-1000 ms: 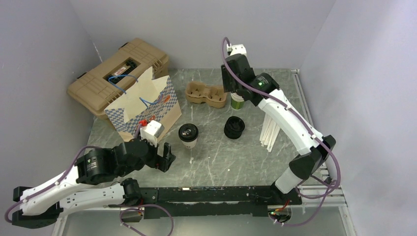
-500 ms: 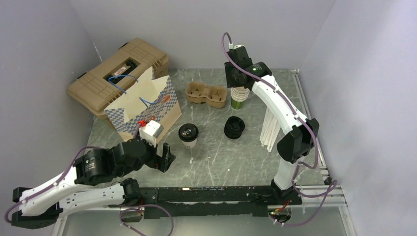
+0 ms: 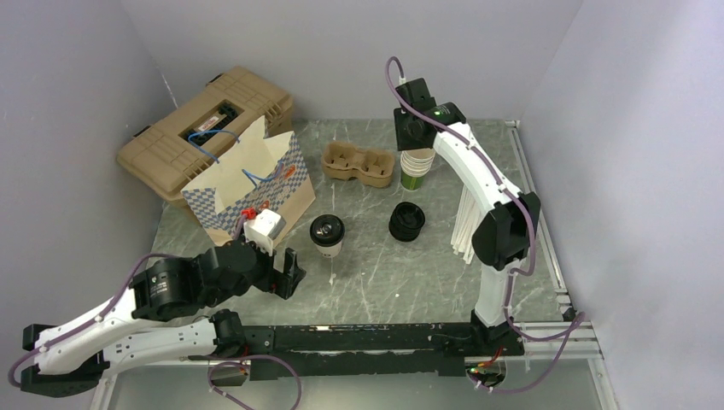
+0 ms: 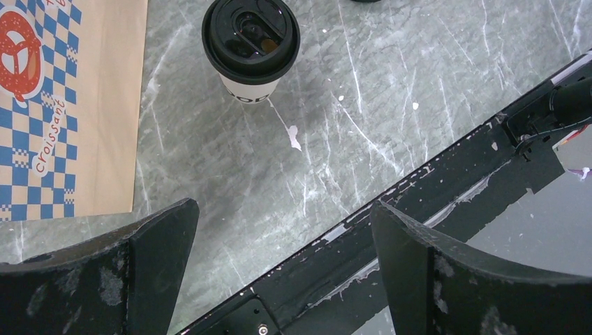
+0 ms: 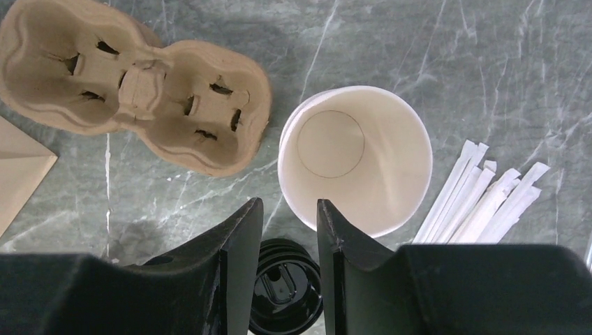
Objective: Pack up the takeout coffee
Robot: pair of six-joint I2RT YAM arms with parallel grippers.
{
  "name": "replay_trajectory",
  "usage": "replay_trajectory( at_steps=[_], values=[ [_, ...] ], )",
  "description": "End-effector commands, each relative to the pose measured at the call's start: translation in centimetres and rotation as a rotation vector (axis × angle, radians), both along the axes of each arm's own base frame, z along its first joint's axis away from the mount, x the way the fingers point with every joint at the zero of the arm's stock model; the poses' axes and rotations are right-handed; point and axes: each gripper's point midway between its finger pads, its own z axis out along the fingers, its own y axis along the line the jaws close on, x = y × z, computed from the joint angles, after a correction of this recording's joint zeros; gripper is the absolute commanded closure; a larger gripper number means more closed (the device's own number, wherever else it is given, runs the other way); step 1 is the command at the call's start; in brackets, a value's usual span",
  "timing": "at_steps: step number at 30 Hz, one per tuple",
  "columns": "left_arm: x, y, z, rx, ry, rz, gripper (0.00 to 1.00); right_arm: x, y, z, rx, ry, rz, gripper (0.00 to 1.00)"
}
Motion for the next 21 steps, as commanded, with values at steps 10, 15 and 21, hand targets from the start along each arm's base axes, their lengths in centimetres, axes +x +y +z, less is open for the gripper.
replay_trajectory(
  at_steps=[10,15,21],
  values=[
    [0.4,-0.5,0.0,0.011,-0.007,-0.001,0.00,1.7,0.1,0.7,0.024,-0.020,-0.002,0.64],
    [0.3,-0.6,0.0,0.011,-0.007,-0.003,0.01,2.2,0.0,0.5,0.022,-0.013,-0.007,0.67],
    [0.3,-0.6,0.0,0.014,-0.006,-0.004,0.01,2.3,0.2,-0.3,0.025,0.004,-0.001,0.68]
  ],
)
